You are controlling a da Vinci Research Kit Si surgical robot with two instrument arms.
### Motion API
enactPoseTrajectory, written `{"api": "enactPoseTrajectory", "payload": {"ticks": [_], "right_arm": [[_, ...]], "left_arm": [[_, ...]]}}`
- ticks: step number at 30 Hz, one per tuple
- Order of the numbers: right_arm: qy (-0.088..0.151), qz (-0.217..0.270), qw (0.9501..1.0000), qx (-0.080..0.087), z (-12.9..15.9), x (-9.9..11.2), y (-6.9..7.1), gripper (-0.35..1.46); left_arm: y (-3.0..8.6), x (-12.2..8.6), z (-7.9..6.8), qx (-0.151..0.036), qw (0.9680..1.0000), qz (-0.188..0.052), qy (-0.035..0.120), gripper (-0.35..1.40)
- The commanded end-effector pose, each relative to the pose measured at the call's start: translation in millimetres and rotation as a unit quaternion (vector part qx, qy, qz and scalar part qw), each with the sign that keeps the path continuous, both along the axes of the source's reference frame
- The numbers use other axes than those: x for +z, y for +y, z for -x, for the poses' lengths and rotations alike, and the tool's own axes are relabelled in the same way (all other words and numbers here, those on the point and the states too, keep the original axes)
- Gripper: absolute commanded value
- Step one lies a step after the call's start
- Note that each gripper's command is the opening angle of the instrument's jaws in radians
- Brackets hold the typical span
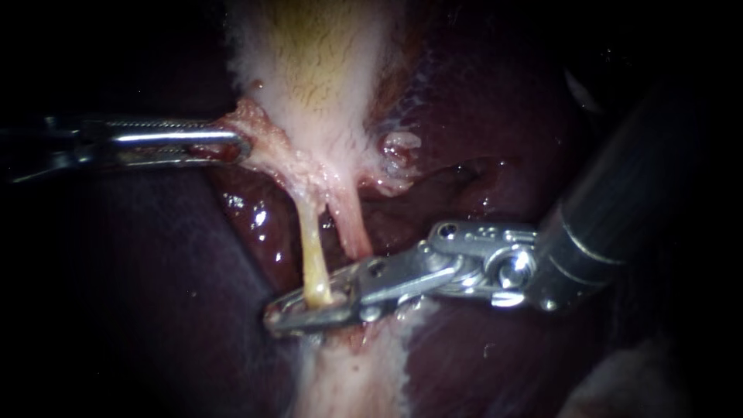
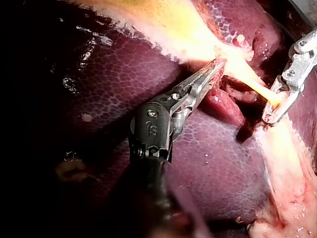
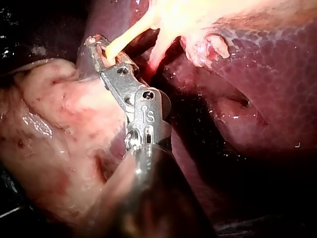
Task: Clipping second clip left tube
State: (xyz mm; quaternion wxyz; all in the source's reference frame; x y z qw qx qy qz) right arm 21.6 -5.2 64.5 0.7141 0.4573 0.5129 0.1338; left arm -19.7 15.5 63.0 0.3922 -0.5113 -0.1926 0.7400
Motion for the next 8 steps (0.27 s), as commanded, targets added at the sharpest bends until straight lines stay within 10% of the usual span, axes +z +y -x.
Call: {"api": "enactPoseTrajectory", "payload": {"ticks": [1,8], "right_arm": [[0.0,0.0,1.0,0.001,0.0,0.1,0.0,-0.35],[0.0,0.0,1.0,0.0,0.1,0.2,0.0,-0.35]], "left_arm": [[0.0,0.0,0.0,0.0,1.0,0.0,0.0,-0.35],[0.1,0.1,-0.1,0.0,1.0,0.0,0.0,-0.35]]}}
